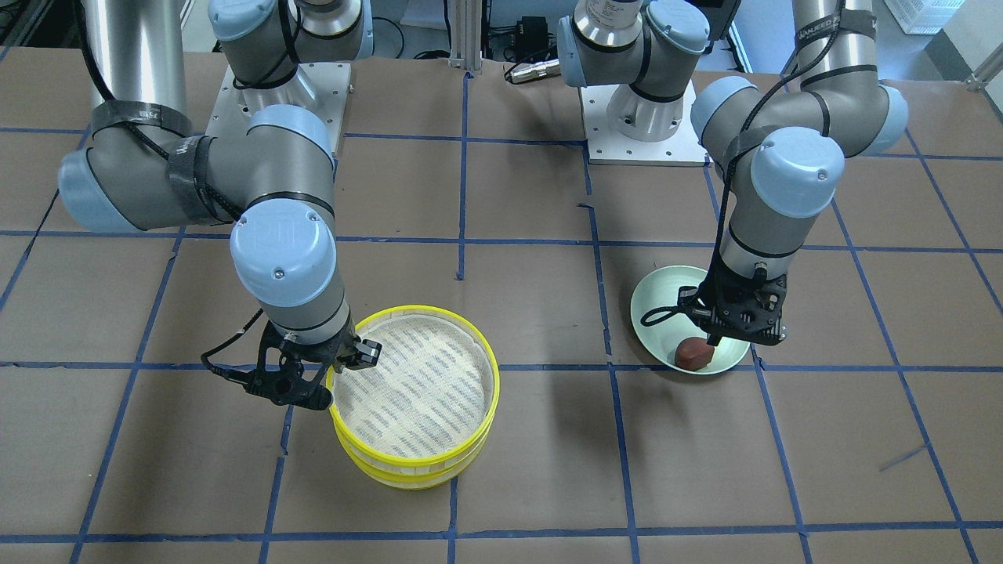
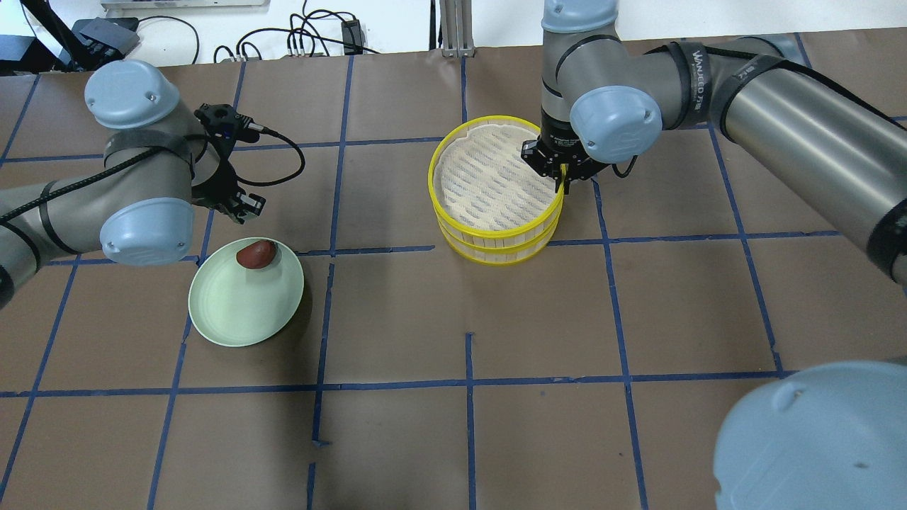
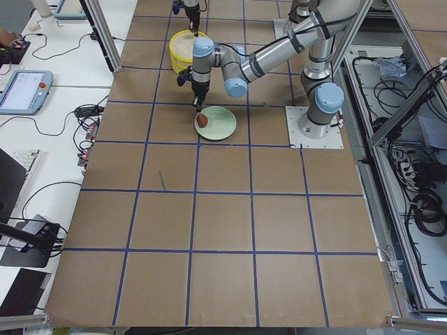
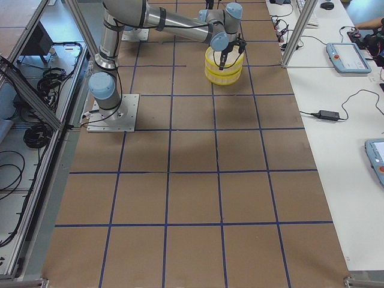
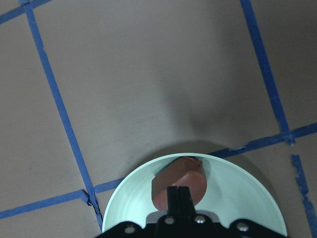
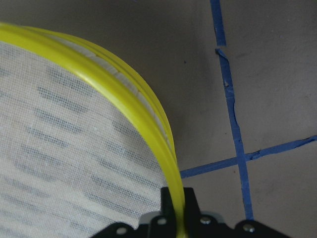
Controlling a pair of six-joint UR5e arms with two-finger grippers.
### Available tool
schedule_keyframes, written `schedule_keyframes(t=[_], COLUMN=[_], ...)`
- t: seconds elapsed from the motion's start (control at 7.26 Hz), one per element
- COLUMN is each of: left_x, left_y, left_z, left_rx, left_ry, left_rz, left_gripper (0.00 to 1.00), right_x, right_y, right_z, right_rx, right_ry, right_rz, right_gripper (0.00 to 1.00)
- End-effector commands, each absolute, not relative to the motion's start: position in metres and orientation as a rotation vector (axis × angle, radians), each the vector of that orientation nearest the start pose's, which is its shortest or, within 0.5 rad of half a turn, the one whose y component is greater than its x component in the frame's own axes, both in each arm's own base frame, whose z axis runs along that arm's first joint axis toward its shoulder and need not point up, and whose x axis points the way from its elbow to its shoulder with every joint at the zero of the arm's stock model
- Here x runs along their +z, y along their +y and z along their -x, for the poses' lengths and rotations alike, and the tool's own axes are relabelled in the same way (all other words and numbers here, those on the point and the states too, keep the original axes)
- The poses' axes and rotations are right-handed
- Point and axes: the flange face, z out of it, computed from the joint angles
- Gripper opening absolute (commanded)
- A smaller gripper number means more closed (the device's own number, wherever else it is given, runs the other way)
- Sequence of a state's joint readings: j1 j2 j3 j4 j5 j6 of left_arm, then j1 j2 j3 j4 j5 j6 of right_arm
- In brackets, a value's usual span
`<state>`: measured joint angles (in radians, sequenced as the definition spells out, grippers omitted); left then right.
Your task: Place buns in different layers of steamer
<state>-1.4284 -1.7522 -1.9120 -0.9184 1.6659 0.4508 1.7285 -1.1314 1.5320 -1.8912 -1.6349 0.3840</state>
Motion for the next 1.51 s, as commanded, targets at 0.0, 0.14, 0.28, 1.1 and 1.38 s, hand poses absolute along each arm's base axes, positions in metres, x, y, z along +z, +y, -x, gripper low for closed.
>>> schedule_keyframes(t=[0.0, 0.14, 0.28, 1.1, 1.38], left_x=[0.315, 0.295, 0.271, 0.198, 0.195], left_y=[-0.543, -0.541, -0.543, -0.560, -0.552], left_z=[0.054, 0.052, 0.051, 0.041, 0.035], left_rx=[-0.145, -0.084, -0.020, 0.083, 0.117], left_ry=[2.991, 3.000, 3.004, 3.001, 2.967], left_rz=[-0.428, -0.437, -0.454, -0.459, -0.440], left_gripper=[0.03, 0.82, 0.87, 0.85, 0.35], right_x=[0.278, 0.289, 0.291, 0.289, 0.291], right_y=[-0.602, -0.604, -0.605, -0.613, -0.614], right_z=[-0.221, -0.223, -0.223, -0.183, -0.183], right_rx=[0.131, 0.107, 0.109, 0.135, 0.128], right_ry=[3.205, 3.178, 3.161, 3.162, 3.152], right_rz=[-0.365, -0.404, -0.401, -0.361, -0.422], right_gripper=[0.08, 0.08, 0.08, 0.08, 0.08])
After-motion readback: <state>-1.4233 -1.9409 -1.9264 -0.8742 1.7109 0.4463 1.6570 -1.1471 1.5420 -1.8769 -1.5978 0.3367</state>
